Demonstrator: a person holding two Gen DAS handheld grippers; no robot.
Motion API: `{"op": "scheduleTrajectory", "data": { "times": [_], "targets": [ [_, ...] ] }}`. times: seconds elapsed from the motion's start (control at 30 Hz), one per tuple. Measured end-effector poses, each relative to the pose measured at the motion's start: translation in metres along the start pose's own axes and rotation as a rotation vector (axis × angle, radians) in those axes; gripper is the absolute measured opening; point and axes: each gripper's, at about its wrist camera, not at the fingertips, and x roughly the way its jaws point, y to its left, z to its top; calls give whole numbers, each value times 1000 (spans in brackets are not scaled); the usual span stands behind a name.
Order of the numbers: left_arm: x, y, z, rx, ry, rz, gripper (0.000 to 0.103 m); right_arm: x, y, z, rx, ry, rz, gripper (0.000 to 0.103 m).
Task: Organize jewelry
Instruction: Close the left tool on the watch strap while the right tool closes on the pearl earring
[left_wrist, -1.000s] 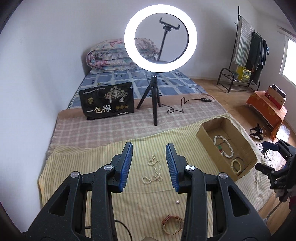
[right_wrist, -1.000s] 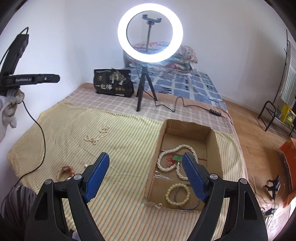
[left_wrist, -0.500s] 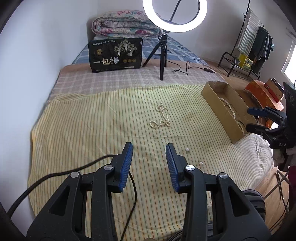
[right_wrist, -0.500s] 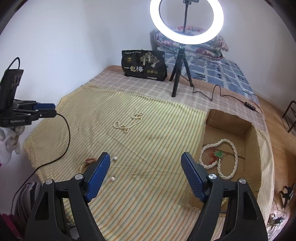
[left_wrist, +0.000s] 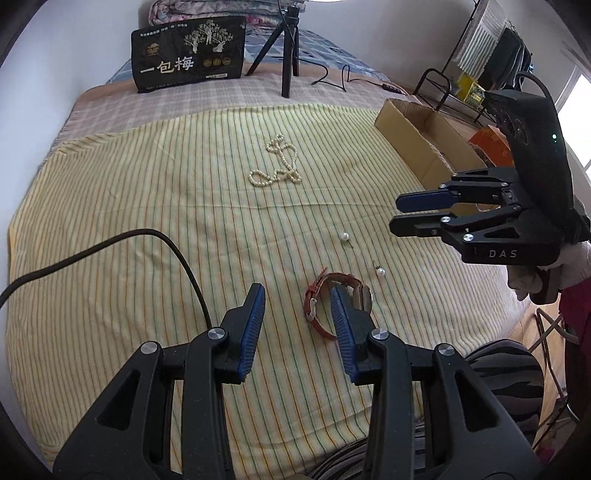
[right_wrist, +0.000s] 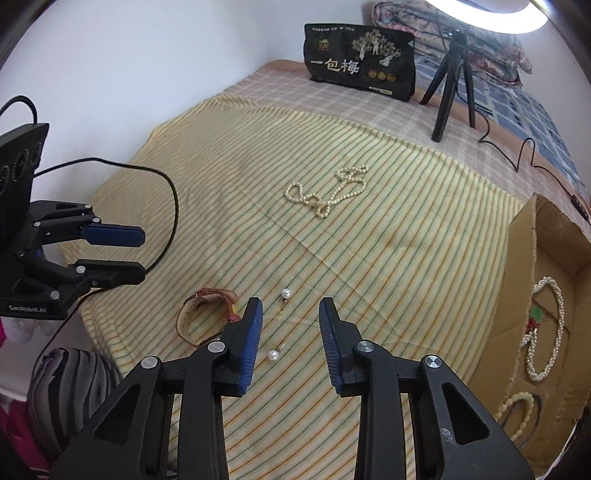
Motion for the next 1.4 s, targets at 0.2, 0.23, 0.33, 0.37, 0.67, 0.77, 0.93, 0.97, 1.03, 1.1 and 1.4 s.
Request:
{"op": "scheduleTrajectory", "data": {
  "times": [0.2,0.23,0.33,0.37,0.67,0.77,0.93,0.97,1.03,1.1,1.4],
  "targets": [
    [19,2,-5,-15,33,-18,37,29,2,2,-26,61,0,23],
    [21,3,-5,-18,35,-23,37,32,3,2,-31,66,1,23],
    [25,3,-7,-19,43,-30,37,38,6,2,-48,75,-4,23],
    [27,2,-7,-19,47,-32,37,40,7,3,-55,78,-8,23],
    [38,4,-9,-20,70,-37,37,57,10,6,-80,103,-32,23],
    [42,4,-8,-19,78,-40,37,60,11,7,-92,108,-44,17],
    [51,1,-7,-6,95,-41,37,62,11,7,-99,110,-59,11],
    [53,1,-7,-6,99,-40,37,63,12,7,-102,111,-62,10],
    [56,1,-6,-6,106,-37,37,63,12,7,-110,112,-65,9],
    [60,1,-6,-6,117,-31,25,63,13,6,-118,113,-69,7],
    [69,-2,-4,10,129,-28,6,60,13,6,-116,102,-72,7]
  ]
}}
